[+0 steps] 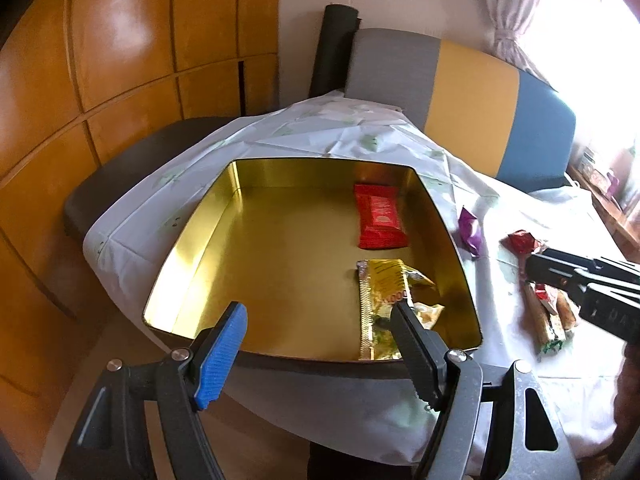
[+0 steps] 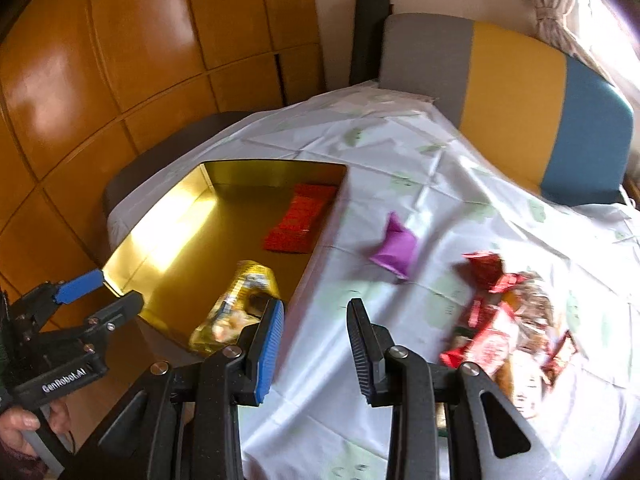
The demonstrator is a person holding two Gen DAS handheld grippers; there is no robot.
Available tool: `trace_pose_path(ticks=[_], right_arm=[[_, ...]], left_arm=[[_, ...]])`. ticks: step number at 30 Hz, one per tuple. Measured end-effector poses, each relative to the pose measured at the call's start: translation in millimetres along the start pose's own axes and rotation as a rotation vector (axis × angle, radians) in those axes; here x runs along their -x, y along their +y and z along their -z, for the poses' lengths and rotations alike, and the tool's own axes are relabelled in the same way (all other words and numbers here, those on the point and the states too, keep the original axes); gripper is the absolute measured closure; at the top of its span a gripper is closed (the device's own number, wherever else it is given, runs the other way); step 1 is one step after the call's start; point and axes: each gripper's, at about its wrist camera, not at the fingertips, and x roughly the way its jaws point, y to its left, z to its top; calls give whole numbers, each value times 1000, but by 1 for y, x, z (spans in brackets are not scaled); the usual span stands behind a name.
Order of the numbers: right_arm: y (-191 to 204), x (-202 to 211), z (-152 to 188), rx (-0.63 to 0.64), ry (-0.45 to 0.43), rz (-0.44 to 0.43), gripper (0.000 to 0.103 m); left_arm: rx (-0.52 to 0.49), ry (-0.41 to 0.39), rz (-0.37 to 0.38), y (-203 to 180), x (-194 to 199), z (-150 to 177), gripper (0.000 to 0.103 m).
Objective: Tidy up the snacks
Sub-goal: 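Carry the yellow bag over the gold box and release it with the right tool, then grasp the purple snack packet with the left tool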
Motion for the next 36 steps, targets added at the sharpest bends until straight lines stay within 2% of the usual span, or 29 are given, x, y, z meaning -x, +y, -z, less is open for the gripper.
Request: trace_pose_path(ticks=[16, 22, 25, 27, 29, 31, 36], right_arm=[[-116, 42, 14, -117, -22, 187, 70], [-173, 55, 24, -162, -26, 288, 70], [-209, 54, 35, -248, -30, 337, 70], [-235, 55, 49, -348, -40, 347, 70], [-256, 53, 55, -466, 13, 353, 70], [-267, 58, 56, -523, -13, 318, 70], [-269, 62, 54, -550, -27, 269, 70]], left_arm=[[-143, 14, 77, -55, 0, -9, 28], [-243, 24, 141, -91, -3, -20, 39], [-282, 45, 199, -112, -8, -30, 41], [-306, 49, 218, -125, -11, -37, 41], [-335, 59, 230, -140, -19, -47, 41], [-349, 74, 244, -152, -28, -56, 41], [-405, 125, 218, -188, -67, -74, 42]])
